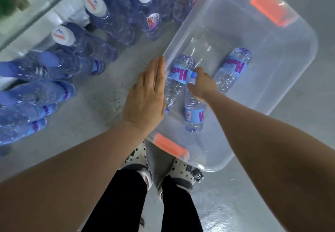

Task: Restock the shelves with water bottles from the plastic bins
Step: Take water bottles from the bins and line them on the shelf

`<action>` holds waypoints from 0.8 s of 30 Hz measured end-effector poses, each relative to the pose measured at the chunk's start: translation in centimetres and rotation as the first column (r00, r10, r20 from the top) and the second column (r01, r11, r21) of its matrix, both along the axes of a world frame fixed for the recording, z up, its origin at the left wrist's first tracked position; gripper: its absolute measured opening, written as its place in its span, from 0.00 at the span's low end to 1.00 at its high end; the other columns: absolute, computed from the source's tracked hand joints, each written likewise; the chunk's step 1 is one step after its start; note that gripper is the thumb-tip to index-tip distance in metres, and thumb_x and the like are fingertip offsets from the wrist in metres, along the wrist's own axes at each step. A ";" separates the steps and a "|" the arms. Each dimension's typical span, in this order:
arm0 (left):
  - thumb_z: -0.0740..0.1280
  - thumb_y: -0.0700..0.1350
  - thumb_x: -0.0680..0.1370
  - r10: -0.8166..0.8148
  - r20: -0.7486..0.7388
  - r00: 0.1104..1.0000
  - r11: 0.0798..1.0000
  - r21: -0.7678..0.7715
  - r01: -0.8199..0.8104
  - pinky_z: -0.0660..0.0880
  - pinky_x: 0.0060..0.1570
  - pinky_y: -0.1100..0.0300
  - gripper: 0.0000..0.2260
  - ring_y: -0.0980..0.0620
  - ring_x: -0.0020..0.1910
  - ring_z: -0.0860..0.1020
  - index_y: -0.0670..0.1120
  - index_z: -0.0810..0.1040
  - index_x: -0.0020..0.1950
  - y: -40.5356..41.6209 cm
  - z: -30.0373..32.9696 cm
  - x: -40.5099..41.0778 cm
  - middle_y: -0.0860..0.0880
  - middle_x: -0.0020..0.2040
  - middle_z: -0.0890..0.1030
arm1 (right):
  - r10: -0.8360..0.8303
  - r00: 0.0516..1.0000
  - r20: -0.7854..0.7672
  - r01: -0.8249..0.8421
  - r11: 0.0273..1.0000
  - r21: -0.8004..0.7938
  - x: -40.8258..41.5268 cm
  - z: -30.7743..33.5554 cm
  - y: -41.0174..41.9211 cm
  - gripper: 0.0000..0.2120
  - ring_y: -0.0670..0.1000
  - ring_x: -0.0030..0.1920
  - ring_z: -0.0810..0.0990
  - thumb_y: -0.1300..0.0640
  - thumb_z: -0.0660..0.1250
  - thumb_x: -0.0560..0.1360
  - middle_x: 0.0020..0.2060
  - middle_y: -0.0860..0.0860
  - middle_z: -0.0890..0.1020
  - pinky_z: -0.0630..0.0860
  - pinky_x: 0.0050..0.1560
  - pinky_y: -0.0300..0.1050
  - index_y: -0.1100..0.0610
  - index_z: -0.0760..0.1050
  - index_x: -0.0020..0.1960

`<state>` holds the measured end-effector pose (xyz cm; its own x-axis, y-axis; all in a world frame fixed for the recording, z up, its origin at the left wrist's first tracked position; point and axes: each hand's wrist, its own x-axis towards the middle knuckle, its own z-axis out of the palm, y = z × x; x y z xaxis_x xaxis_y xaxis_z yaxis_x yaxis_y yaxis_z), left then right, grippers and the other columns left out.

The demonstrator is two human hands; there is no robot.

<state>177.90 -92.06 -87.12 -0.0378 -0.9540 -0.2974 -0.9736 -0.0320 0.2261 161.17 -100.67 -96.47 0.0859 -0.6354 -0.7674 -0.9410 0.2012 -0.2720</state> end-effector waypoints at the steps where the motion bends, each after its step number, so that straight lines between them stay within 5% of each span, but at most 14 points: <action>1: 0.71 0.45 0.70 -0.002 -0.004 1.000 1.000 0.005 0.002 0.73 0.58 0.52 0.42 0.41 0.61 0.72 0.35 0.53 0.77 0.0 0.0 0.0 0.37 0.74 0.63 | -0.032 0.999 0.022 0.032 0.999 0.003 -0.2 -0.1 -0.1 0.22 0.63 0.57 0.76 0.56 0.65 0.78 0.59 0.61 0.76 0.70 0.52 0.48 0.58 0.62 0.69; 5: 0.74 0.48 0.66 -0.007 0.000 1.000 0.997 0.071 0.007 0.74 0.57 0.52 0.48 0.41 0.60 0.72 0.36 0.52 0.78 -0.1 0.4 0.0 0.37 0.74 0.62 | -0.170 0.984 0.055 0.167 0.984 0.062 -1.1 0.4 -1.6 0.23 0.58 0.50 0.76 0.62 0.67 0.75 0.51 0.56 0.75 0.69 0.45 0.44 0.58 0.63 0.66; 9: 0.73 0.49 0.64 0.004 0.001 1.000 0.996 0.094 -0.004 0.74 0.56 0.51 0.48 0.41 0.59 0.71 0.36 0.52 0.77 -0.1 0.5 -0.1 0.37 0.74 0.62 | -0.131 0.990 0.056 0.116 0.970 0.214 -1.3 1.5 -2.6 0.28 0.59 0.57 0.75 0.58 0.71 0.74 0.61 0.58 0.73 0.70 0.51 0.44 0.58 0.64 0.71; 13: 0.74 0.48 0.65 0.003 0.013 1.000 0.983 0.185 -0.005 0.72 0.59 0.50 0.50 0.40 0.62 0.69 0.37 0.48 0.78 -0.3 1.3 -0.4 0.37 0.75 0.59 | -0.127 0.989 0.077 0.107 0.969 0.221 -1.7 3.7 -0.9 0.25 0.62 0.61 0.75 0.48 0.64 0.79 0.63 0.62 0.75 0.71 0.57 0.49 0.59 0.64 0.71; 18: 0.71 0.45 0.73 0.018 -0.013 1.000 0.939 0.345 -0.013 0.60 0.71 0.51 0.48 0.41 0.75 0.54 0.42 0.38 0.78 -1.6 4.4 -0.6 0.40 0.78 0.47 | -0.102 0.992 0.072 0.095 0.991 0.092 -4.3 10.8 2.5 0.21 0.65 0.56 0.77 0.49 0.62 0.81 0.56 0.63 0.78 0.64 0.46 0.46 0.61 0.64 0.67; 21: 0.70 0.49 0.75 -0.036 -0.005 0.999 0.872 0.488 0.033 0.58 0.73 0.49 0.44 0.40 0.77 0.48 0.43 0.43 0.79 -2.3 7.7 -0.3 0.39 0.77 0.48 | -0.244 0.967 0.076 0.241 0.969 0.048 -6.2 17.0 2.7 0.19 0.65 0.54 0.77 0.47 0.62 0.81 0.54 0.63 0.79 0.66 0.46 0.48 0.58 0.66 0.65; 24: 0.72 0.54 0.72 -0.120 -0.139 0.983 0.795 0.580 0.179 0.60 0.72 0.49 0.43 0.41 0.74 0.57 0.43 0.52 0.78 -2.1 13.4 -0.7 0.41 0.75 0.58 | -0.252 0.959 0.131 0.248 0.968 0.041 -7.2 24.5 1.2 0.18 0.62 0.53 0.77 0.47 0.62 0.81 0.52 0.59 0.79 0.69 0.50 0.47 0.57 0.67 0.64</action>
<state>177.20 -94.13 -73.75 -0.2198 -0.5767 -0.7869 -0.9536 -0.0431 0.2979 153.93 -99.51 -72.00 0.0295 -0.6310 -0.7752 -0.8152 0.4335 -0.3839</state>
